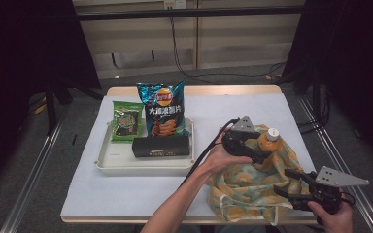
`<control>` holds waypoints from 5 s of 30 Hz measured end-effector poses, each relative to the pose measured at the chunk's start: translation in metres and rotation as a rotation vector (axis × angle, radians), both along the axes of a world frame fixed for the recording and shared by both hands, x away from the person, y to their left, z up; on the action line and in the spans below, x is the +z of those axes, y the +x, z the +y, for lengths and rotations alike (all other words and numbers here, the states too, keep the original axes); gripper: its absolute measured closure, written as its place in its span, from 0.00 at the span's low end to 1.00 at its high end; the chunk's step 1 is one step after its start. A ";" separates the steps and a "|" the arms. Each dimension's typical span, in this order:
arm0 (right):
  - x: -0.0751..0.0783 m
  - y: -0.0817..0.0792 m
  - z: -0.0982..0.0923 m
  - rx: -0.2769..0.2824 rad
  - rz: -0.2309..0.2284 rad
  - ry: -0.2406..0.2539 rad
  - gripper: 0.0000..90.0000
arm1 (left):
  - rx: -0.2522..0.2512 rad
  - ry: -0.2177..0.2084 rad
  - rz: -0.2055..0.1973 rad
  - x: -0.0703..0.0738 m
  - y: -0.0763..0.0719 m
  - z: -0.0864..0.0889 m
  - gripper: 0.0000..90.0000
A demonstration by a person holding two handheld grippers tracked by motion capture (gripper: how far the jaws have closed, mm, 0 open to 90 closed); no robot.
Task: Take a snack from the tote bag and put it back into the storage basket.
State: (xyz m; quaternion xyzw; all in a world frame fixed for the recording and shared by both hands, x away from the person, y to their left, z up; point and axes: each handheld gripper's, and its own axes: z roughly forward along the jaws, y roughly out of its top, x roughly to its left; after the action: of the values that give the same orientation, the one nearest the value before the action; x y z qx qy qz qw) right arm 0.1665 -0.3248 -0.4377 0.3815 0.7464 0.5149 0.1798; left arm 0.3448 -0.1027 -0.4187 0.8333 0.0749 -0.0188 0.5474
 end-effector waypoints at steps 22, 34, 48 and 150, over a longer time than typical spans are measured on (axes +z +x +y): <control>-0.001 -0.001 -0.001 -0.002 0.008 0.003 0.29 | -0.012 0.044 -0.055 -0.009 0.002 -0.028 0.33; -0.001 0.000 -0.001 -0.004 0.007 0.002 0.30 | -0.026 0.055 -0.015 -0.004 -0.002 -0.015 0.34; 0.000 -0.001 0.000 -0.003 -0.003 -0.003 0.30 | 0.002 -0.007 0.020 0.014 -0.009 0.017 0.34; 0.000 0.001 0.008 -0.053 -0.045 -0.002 0.08 | 0.418 -0.020 -0.014 0.099 -0.026 0.259 0.34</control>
State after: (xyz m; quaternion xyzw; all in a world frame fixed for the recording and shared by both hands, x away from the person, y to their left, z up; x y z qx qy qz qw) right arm 0.1679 -0.3165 -0.4378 0.3892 0.7324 0.5175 0.2104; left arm 0.3191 0.1561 -0.3196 0.7942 0.2423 0.1001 0.5483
